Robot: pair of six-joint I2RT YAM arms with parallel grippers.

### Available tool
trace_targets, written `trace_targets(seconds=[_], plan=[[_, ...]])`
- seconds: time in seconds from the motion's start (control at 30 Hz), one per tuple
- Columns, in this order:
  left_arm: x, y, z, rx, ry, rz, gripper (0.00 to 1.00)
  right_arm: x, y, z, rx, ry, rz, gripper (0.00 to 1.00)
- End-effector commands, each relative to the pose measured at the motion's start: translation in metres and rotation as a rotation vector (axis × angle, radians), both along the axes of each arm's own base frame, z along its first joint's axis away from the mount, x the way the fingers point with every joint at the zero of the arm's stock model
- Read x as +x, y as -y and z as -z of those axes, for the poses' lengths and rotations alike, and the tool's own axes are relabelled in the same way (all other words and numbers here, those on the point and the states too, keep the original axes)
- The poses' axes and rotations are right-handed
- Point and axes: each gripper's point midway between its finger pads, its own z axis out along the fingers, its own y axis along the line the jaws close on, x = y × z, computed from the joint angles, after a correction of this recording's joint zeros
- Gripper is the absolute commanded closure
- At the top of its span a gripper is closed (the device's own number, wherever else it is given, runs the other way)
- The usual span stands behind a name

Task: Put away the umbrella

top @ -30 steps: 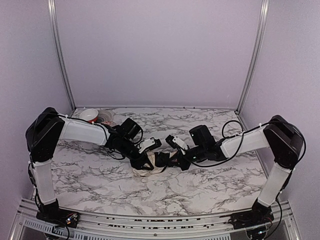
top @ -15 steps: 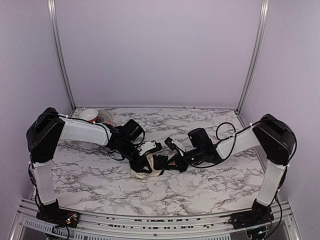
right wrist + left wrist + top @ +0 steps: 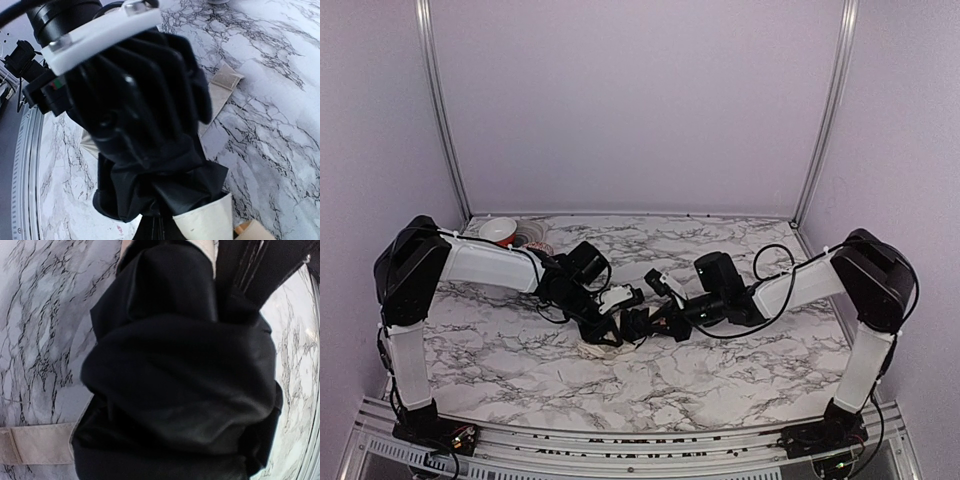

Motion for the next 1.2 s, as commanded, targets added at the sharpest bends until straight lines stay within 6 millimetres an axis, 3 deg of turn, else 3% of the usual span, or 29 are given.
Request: trace_targets(seconds=[0.0,0.1,0.2,0.3,0.4,0.5,0.73,0.9,1.0,1.07,1.17], plan=[[-0.031,-0.027,0.052,0.155,-0.108,0.008,1.0,0.007,-0.021,-0.013,0.056,0.046,-0.026,0.97],[-0.026,-0.03,0.054,0.154,-0.121,-0.026,1.0,0.006,-0.014,-0.004,0.003,0.048,-0.021,0.86],[-0.016,-0.031,0.052,0.146,-0.124,-0.071,1.0,0.009,-0.001,-0.013,0.006,0.071,0.0,0.77],[-0.004,-0.029,0.038,0.114,-0.09,-0.114,1.0,0.017,0.019,-0.025,0.027,0.083,0.03,0.67],[0.01,-0.024,0.001,0.03,-0.041,-0.153,1.0,0.019,0.035,-0.034,0.033,0.115,0.036,0.58],[0.02,-0.018,-0.053,-0.073,0.036,-0.169,1.0,0.016,0.039,-0.043,0.025,0.167,0.016,0.52],[0.007,-0.017,-0.174,-0.306,0.184,-0.13,1.0,0.006,0.043,-0.1,0.158,0.328,-0.052,0.4],[-0.01,-0.028,-0.223,-0.374,0.289,-0.086,1.0,0.003,0.034,-0.122,0.202,0.383,-0.099,0.26],[-0.028,-0.028,-0.249,-0.446,0.318,-0.014,1.0,-0.02,0.015,-0.14,0.287,0.464,-0.19,0.23],[-0.028,-0.029,-0.261,-0.45,0.361,-0.017,1.0,-0.036,0.003,-0.15,0.343,0.513,-0.261,0.23],[-0.027,-0.032,-0.265,-0.429,0.397,-0.007,1.0,-0.05,-0.011,-0.149,0.351,0.502,-0.342,0.23]])
